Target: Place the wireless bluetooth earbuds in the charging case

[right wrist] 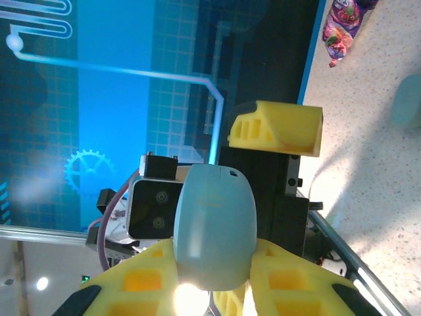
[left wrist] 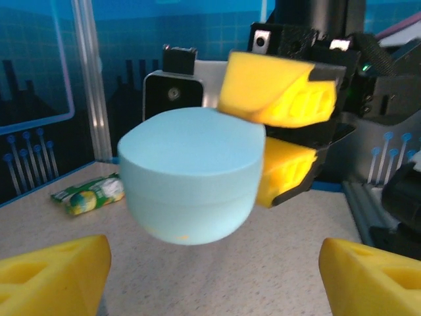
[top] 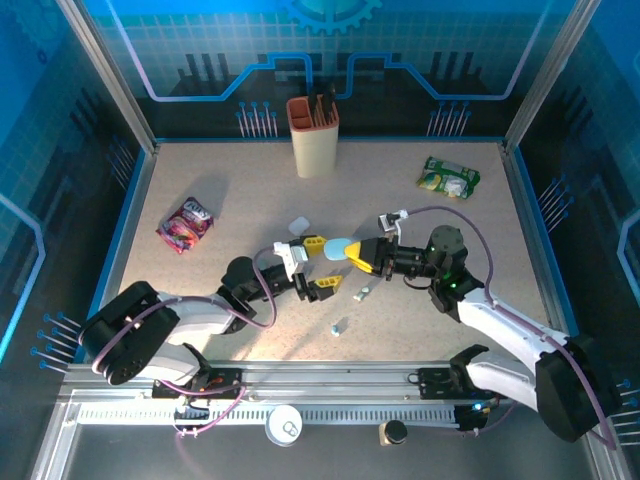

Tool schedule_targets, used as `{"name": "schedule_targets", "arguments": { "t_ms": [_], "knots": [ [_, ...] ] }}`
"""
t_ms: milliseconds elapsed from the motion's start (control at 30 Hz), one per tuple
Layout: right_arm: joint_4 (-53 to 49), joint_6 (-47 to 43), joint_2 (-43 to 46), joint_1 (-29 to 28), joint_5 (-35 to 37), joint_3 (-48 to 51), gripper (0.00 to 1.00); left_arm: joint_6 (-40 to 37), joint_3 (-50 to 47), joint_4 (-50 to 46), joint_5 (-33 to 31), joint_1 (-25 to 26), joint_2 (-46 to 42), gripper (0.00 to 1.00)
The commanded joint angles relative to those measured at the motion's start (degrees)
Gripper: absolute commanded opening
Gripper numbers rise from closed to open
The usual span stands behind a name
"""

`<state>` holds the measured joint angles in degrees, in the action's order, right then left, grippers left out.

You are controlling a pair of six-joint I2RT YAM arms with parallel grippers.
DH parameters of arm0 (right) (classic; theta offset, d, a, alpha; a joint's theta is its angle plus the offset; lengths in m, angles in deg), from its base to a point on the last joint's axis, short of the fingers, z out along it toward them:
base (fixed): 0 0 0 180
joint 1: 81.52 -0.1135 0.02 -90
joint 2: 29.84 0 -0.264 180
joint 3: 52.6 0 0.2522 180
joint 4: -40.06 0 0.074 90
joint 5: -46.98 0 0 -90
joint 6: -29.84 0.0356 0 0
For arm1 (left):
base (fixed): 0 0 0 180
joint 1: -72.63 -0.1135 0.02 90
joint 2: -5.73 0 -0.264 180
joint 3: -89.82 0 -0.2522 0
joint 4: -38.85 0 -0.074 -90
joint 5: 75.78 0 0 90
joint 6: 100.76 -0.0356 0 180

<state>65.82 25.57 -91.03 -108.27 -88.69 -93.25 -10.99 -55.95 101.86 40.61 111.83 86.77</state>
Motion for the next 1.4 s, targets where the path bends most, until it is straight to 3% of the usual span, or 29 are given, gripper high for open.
{"name": "schedule_targets", "arguments": {
  "t_ms": [0, 867, 933, 1033, 1133, 1233, 1367],
  "knots": [
    [4.1, 2.9, 1.0, -0.9, 0.8, 1.0, 0.08, 1.4, 2.5, 3.6, 3.9, -0.4, 1.0, 0.73],
    [2.6, 2.3, 1.0, -1.3, 1.2, 1.9, 0.09, 2.4, 4.0, 3.5, 8.2, -0.5, 1.3, 0.38],
    [2.3, 1.9, 1.3, -1.3, 1.8, 1.9, 0.18, 2.3, 3.8, 3.5, 8.1, -0.6, 1.3, 0.38],
    [1.4, 0.3, 1.8, -0.6, 1.6, 1.4, 0.45, 2.7, 3.5, 3.5, 8.2, -0.7, 1.5, 0.38],
    [-7.8, -6.5, 4.5, 1.0, 2.0, -0.2, 0.59, 3.1, 2.9, 2.6, 8.6, -0.8, 1.4, 0.37],
    [-23.3, -21.0, 8.0, 2.3, 4.7, -3.9, 0.7, 2.6, 2.3, -0.8, 9.3, -0.9, 0.3, 0.38],
    [-41.9, -44.2, 8.9, 2.8, 9.4, -10.8, 0.78, 2.5, 1.8, -5.7, 11.3, -0.9, -1.7, 0.39]
  ]
}}
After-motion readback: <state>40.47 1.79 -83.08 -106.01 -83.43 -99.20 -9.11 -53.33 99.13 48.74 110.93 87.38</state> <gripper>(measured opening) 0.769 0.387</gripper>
